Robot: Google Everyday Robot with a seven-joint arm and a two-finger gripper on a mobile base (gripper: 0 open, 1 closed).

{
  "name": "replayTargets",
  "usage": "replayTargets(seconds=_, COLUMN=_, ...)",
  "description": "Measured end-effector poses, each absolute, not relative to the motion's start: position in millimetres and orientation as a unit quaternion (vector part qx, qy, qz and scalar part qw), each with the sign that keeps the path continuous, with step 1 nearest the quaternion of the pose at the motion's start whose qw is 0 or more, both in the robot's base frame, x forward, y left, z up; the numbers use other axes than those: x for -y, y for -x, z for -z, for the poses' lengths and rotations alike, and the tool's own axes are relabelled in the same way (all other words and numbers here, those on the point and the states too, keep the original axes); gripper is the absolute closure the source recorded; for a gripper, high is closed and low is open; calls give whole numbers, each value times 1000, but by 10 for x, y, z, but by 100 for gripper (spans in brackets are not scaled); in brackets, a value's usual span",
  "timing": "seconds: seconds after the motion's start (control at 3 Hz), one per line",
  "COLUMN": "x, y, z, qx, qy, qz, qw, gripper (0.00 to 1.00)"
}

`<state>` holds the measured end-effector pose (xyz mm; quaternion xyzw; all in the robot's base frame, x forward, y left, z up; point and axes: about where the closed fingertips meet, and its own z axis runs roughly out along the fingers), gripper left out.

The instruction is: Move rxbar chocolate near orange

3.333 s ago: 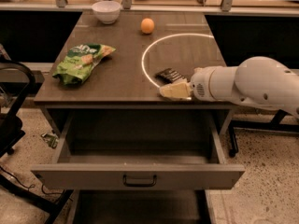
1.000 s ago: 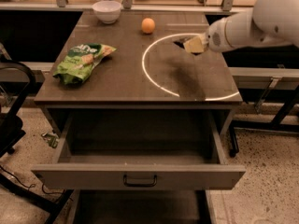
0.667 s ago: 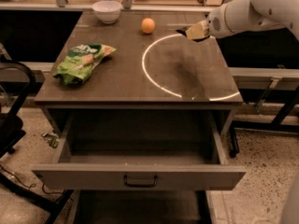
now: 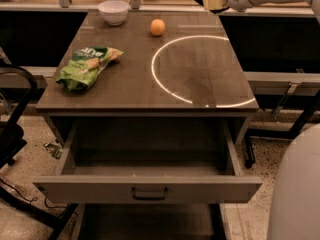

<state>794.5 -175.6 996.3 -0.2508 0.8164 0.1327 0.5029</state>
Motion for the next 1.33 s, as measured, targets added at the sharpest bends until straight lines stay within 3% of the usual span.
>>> replayTargets(seconds=0.67, x=1681, y=-8170, z=-9786, qx=-818, qy=250, qz=-132, qw=501, gripper=100)
replayTargets(seconds=1.33, x=1518, y=-8894, z=-9114, qx=-833, qy=230, qz=-134, qw=485, gripper=100)
